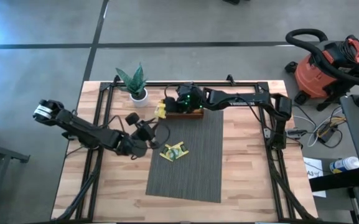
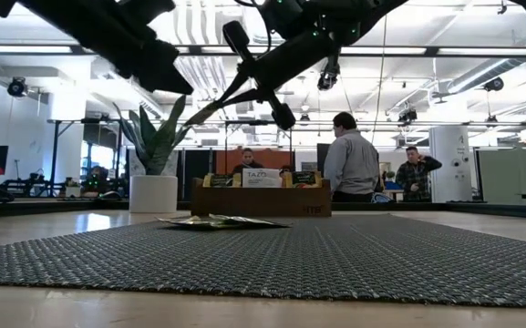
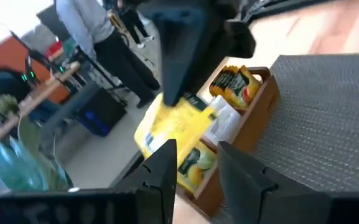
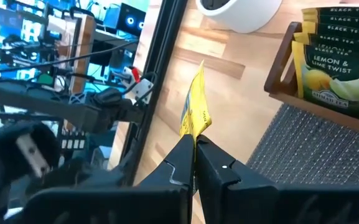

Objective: Pick & Place Tea
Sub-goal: Put the top yellow tea bag into the left compartment of the wooden organizer

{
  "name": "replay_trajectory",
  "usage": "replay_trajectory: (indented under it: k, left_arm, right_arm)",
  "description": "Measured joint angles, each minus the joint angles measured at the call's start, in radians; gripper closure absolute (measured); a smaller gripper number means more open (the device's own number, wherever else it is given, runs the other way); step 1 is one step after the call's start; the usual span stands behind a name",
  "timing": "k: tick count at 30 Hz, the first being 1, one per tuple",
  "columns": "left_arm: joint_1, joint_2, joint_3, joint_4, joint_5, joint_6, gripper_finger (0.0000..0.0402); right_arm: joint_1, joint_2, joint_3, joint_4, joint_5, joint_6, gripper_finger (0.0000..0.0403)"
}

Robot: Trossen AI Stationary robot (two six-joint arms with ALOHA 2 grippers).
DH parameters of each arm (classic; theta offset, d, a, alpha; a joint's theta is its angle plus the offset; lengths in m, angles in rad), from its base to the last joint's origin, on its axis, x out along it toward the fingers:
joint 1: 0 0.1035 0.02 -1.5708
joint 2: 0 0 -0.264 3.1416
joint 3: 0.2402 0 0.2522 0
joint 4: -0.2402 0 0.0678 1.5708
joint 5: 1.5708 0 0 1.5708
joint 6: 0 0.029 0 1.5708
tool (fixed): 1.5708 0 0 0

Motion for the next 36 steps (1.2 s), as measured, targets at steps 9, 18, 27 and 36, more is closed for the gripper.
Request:
replay_trajectory:
  k: [9,18,27,36]
  left_arm:
    - [0.008,0.065,0.017,0.006,-0.101,0.145,0.0291]
    - [0.014,0.063,0.017,0.007,-0.066,0.145,0.0291]
    - [0.027,0.062,0.016,0.008,-0.053,0.138,0.0291]
    - [0.08,0.057,0.017,0.01,-0.056,0.1,0.0291]
  right_arm:
    - [0.0,0.001,-0.001,0.013,-0.033,0.069,0.0394]
    - [0.007,0.001,-0.001,0.02,-0.037,0.1,0.0394]
    - [-0.007,0.001,-0.001,0.034,-0.064,0.147,0.0394]
    - [-0.006,0.001,-0.001,0.074,-0.103,0.19,0.0394]
